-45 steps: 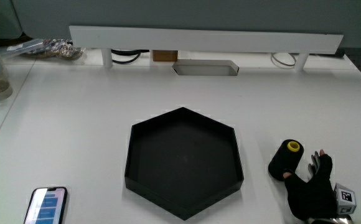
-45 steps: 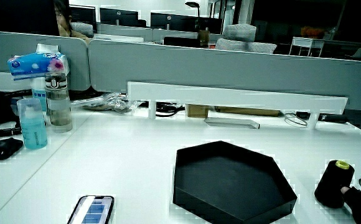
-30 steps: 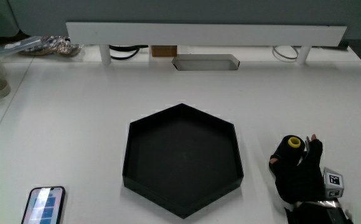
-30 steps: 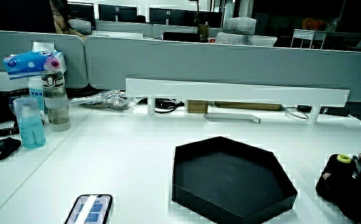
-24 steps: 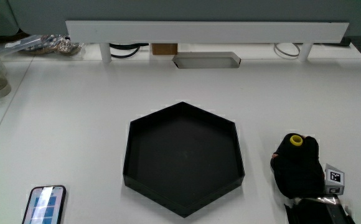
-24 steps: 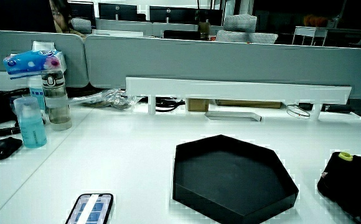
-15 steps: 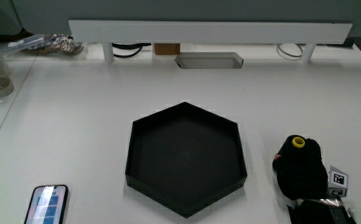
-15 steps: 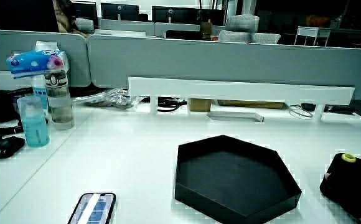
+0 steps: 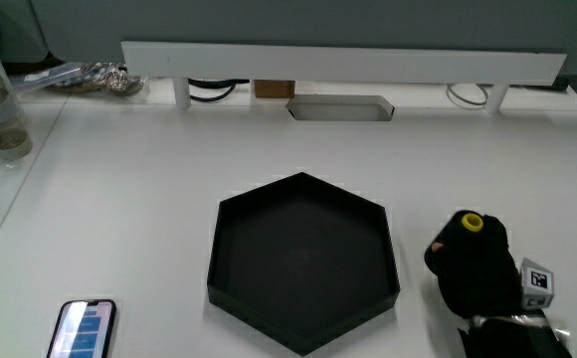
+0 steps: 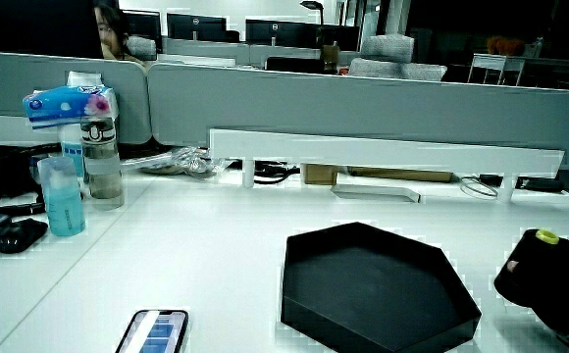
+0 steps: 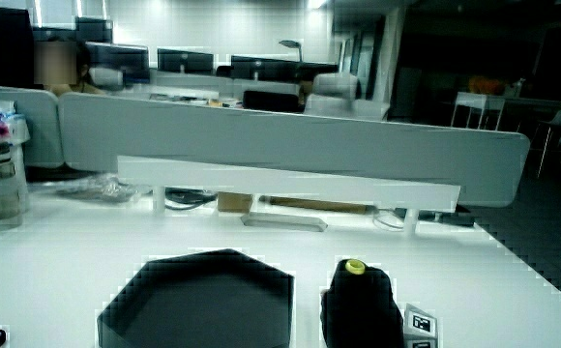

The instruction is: Pick sewing from desk

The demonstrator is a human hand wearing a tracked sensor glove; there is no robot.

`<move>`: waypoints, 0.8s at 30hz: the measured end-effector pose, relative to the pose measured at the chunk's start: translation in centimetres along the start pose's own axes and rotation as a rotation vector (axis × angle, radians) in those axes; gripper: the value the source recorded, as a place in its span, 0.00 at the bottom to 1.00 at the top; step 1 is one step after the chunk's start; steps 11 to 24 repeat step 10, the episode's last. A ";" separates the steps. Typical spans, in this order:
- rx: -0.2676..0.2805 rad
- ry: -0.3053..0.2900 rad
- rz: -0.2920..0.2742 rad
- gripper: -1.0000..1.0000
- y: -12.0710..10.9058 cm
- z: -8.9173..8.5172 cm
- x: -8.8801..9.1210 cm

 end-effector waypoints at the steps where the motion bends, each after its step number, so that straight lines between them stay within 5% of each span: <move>1: -0.013 0.012 0.018 1.00 -0.1 -0.5 -0.9; 8: -0.104 0.024 0.098 1.00 0.6 -3.4 -2.7; 10: -0.068 -0.042 0.051 1.00 0.5 -4.0 -2.6; 24: -0.068 -0.042 0.051 1.00 0.5 -4.0 -2.6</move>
